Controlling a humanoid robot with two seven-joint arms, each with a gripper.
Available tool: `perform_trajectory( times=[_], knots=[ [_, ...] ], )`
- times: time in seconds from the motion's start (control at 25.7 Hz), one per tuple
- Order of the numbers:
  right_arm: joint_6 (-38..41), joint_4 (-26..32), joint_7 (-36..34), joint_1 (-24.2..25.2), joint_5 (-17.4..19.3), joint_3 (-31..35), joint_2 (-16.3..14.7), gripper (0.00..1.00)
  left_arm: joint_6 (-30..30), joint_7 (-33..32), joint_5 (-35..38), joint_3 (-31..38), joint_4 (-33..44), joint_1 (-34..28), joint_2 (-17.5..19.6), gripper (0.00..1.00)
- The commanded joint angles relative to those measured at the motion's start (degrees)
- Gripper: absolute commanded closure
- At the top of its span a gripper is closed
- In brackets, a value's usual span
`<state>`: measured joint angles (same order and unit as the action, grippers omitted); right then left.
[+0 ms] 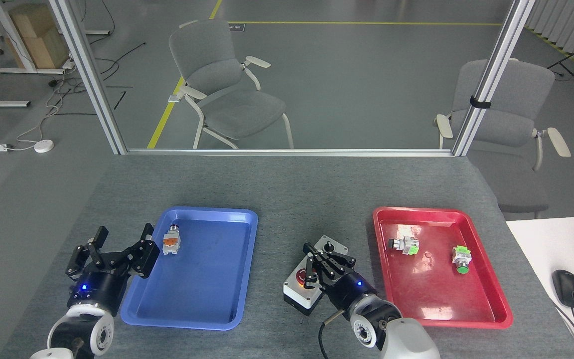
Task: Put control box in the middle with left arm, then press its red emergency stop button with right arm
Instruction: 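Press down on the red button with the right gripper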
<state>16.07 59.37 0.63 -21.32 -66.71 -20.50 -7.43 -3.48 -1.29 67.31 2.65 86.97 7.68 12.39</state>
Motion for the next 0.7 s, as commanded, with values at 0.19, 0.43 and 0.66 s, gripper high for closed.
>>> perform_trajectory(
  times=[0.19,0.43,0.66],
  knots=[
    [0.4,-4.8,0.2,0.2,0.0,-0.3,1.0,1.00,0.0,0.8,0.2,-0.4,0.1,-2.7,-1.2,0.01],
    [0.9,-4.6,-0.1,0.1,0.0,0.0,1.0,1.00,0.0,2.9,0.5,-0.8,-0.1,-5.5,-7.5,0.01],
    [1.0,-3.6,-0.9,-0.6,0.2,0.8,0.9,1.00,-0.1,2.8,1.1,-1.3,-1.0,-8.5,-7.8,0.01]
  ],
)
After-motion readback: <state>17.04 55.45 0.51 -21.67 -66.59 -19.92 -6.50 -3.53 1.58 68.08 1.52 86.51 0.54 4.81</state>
